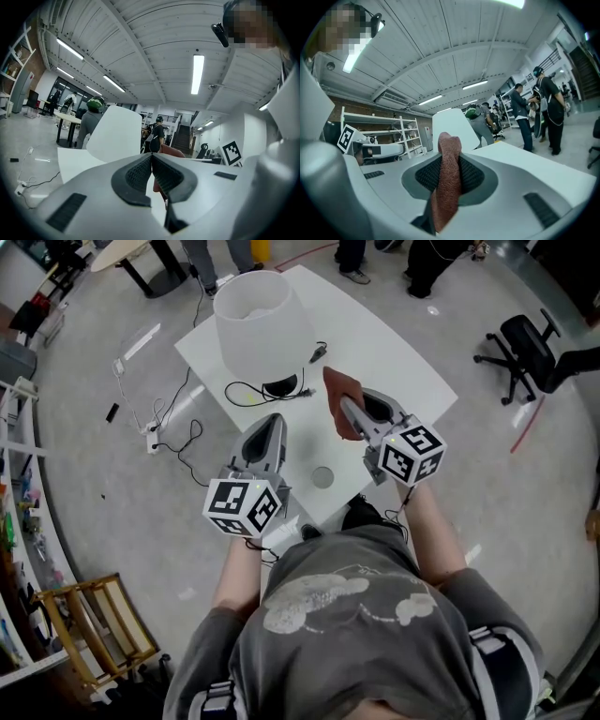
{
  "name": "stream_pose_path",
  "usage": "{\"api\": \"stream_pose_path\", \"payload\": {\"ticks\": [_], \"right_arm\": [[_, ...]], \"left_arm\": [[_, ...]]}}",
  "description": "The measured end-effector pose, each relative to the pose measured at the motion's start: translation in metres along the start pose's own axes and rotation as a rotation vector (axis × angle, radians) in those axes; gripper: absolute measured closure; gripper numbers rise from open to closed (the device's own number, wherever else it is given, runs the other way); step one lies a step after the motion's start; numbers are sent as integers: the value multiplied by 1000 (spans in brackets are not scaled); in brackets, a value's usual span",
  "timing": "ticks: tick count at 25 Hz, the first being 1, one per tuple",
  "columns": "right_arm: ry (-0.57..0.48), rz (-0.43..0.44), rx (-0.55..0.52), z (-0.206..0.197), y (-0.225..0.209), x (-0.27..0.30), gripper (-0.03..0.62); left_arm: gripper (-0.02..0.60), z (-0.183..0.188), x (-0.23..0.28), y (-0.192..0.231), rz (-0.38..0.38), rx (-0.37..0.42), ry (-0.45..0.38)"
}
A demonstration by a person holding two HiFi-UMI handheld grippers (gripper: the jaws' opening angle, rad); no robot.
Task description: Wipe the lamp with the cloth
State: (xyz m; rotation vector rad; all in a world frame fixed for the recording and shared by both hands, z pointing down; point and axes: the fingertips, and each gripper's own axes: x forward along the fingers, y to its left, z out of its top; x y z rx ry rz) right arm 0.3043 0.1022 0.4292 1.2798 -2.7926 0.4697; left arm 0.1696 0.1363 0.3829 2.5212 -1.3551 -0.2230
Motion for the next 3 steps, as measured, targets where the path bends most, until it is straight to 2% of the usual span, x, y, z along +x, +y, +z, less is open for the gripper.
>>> {"api": "stream_pose_path", "payload": {"ticks": [3], "right_arm": [[3, -2, 8, -6, 9, -4, 508]], "left_arm": [[572, -4, -9, -2, -8, -4, 7]]}}
